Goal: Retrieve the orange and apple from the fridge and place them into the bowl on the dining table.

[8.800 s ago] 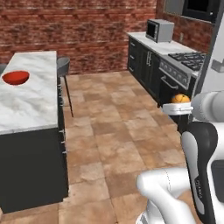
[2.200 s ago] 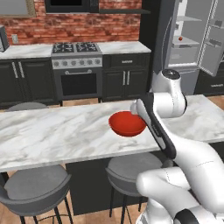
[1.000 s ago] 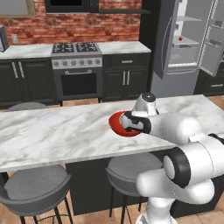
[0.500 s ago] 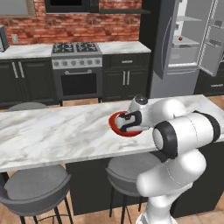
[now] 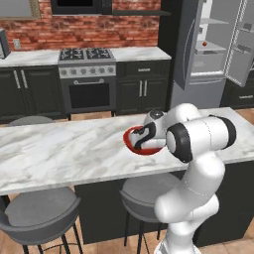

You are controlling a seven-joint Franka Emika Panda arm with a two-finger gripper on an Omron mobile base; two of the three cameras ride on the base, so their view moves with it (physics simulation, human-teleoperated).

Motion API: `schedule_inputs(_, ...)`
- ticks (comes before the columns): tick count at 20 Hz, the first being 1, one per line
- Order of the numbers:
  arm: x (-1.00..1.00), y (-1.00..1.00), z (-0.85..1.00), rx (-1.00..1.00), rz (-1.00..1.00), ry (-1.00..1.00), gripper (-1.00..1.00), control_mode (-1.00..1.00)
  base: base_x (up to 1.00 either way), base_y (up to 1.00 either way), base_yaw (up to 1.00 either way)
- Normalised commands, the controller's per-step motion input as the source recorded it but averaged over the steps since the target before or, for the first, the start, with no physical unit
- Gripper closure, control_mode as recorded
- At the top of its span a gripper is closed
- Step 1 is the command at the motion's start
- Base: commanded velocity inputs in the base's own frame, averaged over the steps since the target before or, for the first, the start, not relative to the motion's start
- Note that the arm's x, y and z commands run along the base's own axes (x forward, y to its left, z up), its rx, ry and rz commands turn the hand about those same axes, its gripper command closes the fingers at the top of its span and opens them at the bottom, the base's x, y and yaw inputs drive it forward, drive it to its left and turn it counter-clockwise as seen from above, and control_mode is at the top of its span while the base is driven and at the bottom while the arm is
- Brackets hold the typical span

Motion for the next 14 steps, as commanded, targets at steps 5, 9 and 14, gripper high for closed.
schedule_inputs(5,0.20,0.00,0.22,0.00,-0.02,0.00,-1.00,-1.00,0.00,0.00,0.00)
schedule_inputs(9,-0.06,0.00,0.51,0.00,-0.04,0.00,-1.00,-1.00,0.00,0.00,0.00)
schedule_inputs(14,-0.26,0.00,0.61,0.00,-0.03,-0.05,-1.00,-1.00,0.00,0.00,0.00)
